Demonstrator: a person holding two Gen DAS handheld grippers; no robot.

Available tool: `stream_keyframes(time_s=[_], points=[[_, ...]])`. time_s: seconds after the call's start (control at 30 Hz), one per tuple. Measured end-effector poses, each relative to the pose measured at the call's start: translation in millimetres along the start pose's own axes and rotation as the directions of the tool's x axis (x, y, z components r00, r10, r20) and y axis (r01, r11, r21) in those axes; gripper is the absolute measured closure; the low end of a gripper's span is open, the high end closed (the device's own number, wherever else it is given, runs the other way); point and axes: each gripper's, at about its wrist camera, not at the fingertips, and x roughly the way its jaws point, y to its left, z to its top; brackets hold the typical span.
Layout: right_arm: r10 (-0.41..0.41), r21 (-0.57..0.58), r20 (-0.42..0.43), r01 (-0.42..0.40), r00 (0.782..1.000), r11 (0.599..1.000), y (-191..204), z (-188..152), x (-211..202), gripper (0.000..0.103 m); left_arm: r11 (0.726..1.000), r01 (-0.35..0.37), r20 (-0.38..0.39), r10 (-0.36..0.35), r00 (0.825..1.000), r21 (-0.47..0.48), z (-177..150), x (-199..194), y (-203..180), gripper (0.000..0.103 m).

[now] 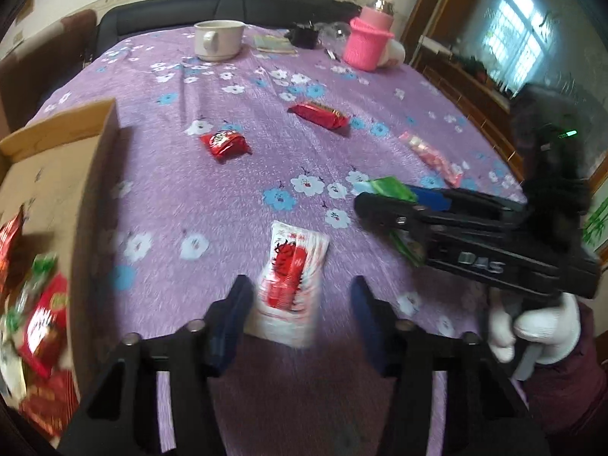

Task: Organize snacks
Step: 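Grasp the green pea snack bag with the right gripper while the left gripper grasps the red-and-white sachet, then carry both packets over the cardboard tray and open both grippers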

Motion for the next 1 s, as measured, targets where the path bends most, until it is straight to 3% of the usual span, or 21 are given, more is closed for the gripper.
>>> stream_keyframes(time_s=[0.13, 0.27, 0.3, 0.33, 0.37, 0.6, 0.77, 0.83, 1.0], points=[[0.028, 0.041, 0.017, -0.029, 0.999, 0.999, -7.4, 0.8, -2.2, 0.059, 0.999, -0.030, 0.007, 0.030, 1.000, 0.035, 6.5, 6.1, -3.5, 0.051], [0.034, 0.046, 0.043, -0.036, 0.999, 0.998, -8.4, 1.9, -7.2, 0.059, 0.986, -0.104, 0.001, 0.105, 0.995, 0.128, 7.3, 13.3, -18.5, 0.046], [0.033, 0.048, 0.049, -0.035, 0.998, 0.998, -8.1, 2.1, -8.4, 0.059, 0.980, -0.132, 0.007, 0.133, 0.991, 0.151, 5.3, 13.9, -22.6, 0.049], [0.029, 0.048, 0.053, -0.031, 0.998, 0.998, -8.4, 1.7, -9.4, 0.059, 0.977, -0.138, 0.018, 0.137, 0.990, 0.161, 3.8, 12.7, -24.6, 0.066], [0.025, 0.053, 0.062, -0.029, 0.998, 0.998, -9.7, 1.7, -10.9, 0.059, 0.980, -0.124, 0.022, 0.122, 0.992, 0.153, 3.8, 10.6, -23.8, 0.075], [0.013, 0.092, 0.090, -0.021, 0.996, 0.996, -18.0, 2.1, -14.6, 0.059, 0.998, -0.060, 0.070, 0.059, 0.996, 0.003, 0.3, -17.2, 4.1, 0.075], [0.031, 0.101, 0.106, -0.041, 0.994, 0.994, -19.4, 1.0, -17.1, 0.059, 0.993, 0.001, 0.178, 0.020, 0.984, -0.117, -5.8, -67.0, 33.1, 0.075], [0.076, 0.104, 0.116, -0.088, 0.990, 0.991, -16.7, 0.5, -18.1, 0.059, 0.985, 0.020, 0.218, 0.018, 0.976, -0.171, -10.2, -86.9, 51.1, 0.075], [0.088, 0.095, 0.127, -0.100, 0.988, 0.990, -5.7, 6.8, -25.3, 0.059, 0.960, 0.002, 0.277, 0.079, 0.958, -0.282, -25.0, -123.8, 96.3, 0.075]])
